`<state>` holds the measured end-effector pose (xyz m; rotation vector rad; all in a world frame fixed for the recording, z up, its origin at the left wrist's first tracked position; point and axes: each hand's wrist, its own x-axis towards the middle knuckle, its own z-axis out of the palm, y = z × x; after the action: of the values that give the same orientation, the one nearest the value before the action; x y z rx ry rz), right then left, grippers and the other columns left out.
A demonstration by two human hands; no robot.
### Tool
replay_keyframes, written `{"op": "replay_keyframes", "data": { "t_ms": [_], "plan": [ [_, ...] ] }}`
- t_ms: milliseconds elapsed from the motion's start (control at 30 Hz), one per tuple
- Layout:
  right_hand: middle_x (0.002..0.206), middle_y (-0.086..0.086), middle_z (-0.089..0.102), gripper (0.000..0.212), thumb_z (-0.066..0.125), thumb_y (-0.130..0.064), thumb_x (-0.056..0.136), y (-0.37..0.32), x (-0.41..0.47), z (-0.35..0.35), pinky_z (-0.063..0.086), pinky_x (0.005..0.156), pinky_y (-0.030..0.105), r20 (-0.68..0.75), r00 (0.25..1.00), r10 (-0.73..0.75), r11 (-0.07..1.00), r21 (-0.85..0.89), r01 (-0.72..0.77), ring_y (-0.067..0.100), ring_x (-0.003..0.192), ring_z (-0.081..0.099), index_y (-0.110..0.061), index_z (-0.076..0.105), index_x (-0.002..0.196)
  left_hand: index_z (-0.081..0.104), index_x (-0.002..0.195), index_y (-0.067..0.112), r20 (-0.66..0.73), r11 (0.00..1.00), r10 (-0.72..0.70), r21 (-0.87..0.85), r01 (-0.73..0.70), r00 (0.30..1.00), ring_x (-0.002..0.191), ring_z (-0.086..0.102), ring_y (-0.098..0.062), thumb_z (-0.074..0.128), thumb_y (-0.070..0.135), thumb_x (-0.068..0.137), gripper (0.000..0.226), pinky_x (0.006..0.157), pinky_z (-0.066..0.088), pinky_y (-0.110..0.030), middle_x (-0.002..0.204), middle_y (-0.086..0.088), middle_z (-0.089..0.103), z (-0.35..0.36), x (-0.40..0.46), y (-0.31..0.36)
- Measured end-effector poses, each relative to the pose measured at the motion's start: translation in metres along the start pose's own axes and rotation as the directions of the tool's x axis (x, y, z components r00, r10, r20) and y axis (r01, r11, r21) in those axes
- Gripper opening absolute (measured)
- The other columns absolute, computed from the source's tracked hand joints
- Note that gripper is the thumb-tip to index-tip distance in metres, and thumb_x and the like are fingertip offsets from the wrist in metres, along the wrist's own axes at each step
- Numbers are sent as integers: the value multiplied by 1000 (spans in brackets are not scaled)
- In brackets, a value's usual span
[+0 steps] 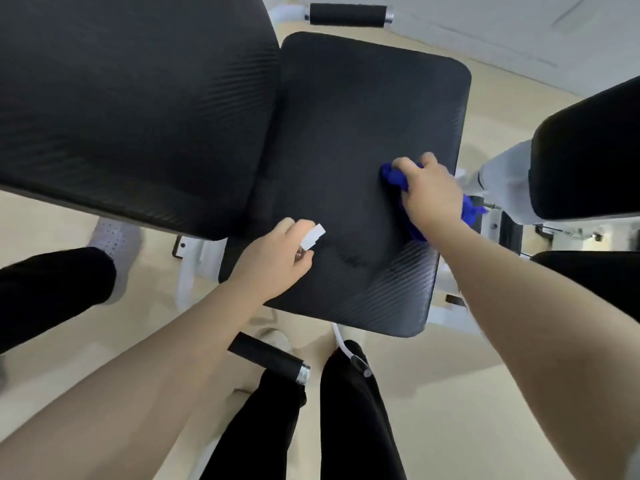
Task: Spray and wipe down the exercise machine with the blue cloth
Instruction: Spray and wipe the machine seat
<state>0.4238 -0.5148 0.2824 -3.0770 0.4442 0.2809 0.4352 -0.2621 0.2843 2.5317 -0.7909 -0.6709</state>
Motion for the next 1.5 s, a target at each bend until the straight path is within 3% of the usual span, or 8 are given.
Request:
{"op": "replay_keyframes", "data": {
  "t_ms": [300,500,833,967,1067,1267,1400,1500],
  "plan": [
    [75,10,56,39,76,-18,57,-16,-115,17,28,45,26,162,869,-467,884,91,458,29,54,57,-20,67,95,38,132,18,186,995,-2,-100,21,982,88,53,-20,67,35,82,60,72,40,-29,121,-1,45,21,7,1],
    [110,11,49,32,49,-12,86,26,-45,3,30,58,34,54,998,16,998,57,-19,33,92,52,-19,53,117,40,132,19,100,996,-33,-81,41,994,93,56,-21,71,43,75,69,72,39,-28,120,1,48,30,16,5],
    [72,6,55,36,74,-12,50,-10,-174,22,29,46,24,165,880,-445,895,100,434,25,51,54,-20,65,85,37,133,16,55,995,-95,-1,95,994,74,48,-23,46,27,95,41,66,35,-33,120,-9,46,30,9,26],
    [95,13,53,25,58,-8,77,-1,-103,9,28,53,33,32,998,-57,994,94,54,34,77,56,-15,57,101,34,135,17,10,997,-14,-77,15,1000,74,56,-26,48,16,91,46,63,43,-35,120,-11,49,28,1,24],
    [107,10,48,26,45,-10,87,-13,-71,12,31,59,35,34,951,308,927,213,-308,32,87,52,-17,48,112,29,142,17,-115,996,-57,-81,47,992,76,60,-33,48,13,91,55,65,49,-43,118,-13,54,32,-9,15],
    [107,8,51,30,46,-16,88,-77,-115,30,30,61,33,190,974,-121,981,172,88,33,88,56,-20,51,117,37,141,22,-198,991,-9,128,35,980,41,39,-24,59,10,83,64,36,21,-20,74,-10,47,37,-40,-17],
    [108,10,53,23,42,-15,90,-62,-89,2,38,72,38,310,935,170,882,376,-285,36,95,54,-18,50,111,56,126,15,-181,971,112,227,-69,977,35,17,-16,74,10,70,59,44,3,-11,65,-6,41,22,-49,-6],
    [107,10,57,19,44,-16,88,-42,-72,-20,42,76,40,259,935,243,841,423,-336,35,95,53,-20,51,106,57,120,15,-210,961,196,236,-145,958,35,17,-15,73,10,73,50,42,3,-12,67,-1,34,12,-38,16]
  ]
}}
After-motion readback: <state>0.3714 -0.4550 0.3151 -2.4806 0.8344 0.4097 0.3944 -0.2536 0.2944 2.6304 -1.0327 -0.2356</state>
